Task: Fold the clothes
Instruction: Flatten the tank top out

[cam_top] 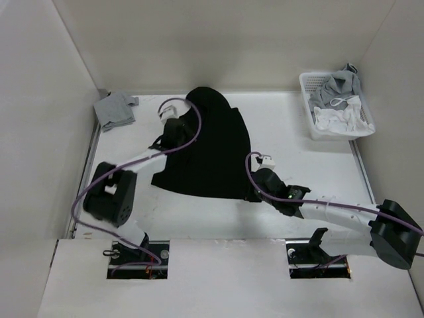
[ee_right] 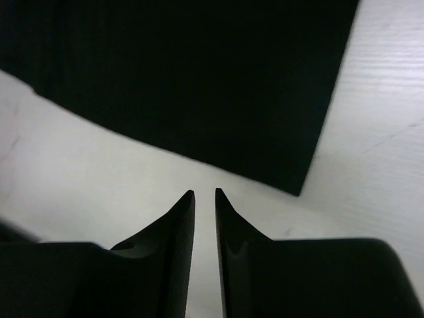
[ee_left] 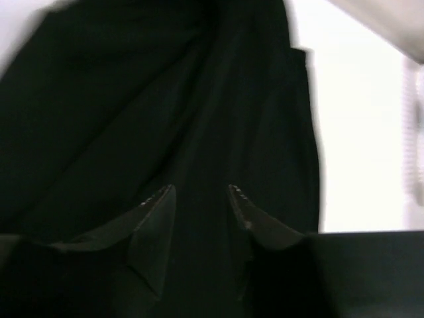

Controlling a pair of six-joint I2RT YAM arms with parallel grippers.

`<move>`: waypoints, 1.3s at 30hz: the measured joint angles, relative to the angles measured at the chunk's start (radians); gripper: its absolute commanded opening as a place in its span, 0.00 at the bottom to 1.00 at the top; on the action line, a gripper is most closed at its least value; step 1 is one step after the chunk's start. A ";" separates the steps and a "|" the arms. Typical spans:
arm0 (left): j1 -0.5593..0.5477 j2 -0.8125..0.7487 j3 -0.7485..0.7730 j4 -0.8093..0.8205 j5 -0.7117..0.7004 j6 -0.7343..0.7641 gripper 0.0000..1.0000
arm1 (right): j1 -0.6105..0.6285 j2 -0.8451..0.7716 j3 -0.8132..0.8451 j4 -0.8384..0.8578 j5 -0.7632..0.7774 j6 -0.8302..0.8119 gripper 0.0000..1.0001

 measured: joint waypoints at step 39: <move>0.254 -0.632 -0.706 -0.165 -0.097 -0.087 0.07 | -0.042 0.092 -0.116 0.062 0.154 0.125 0.42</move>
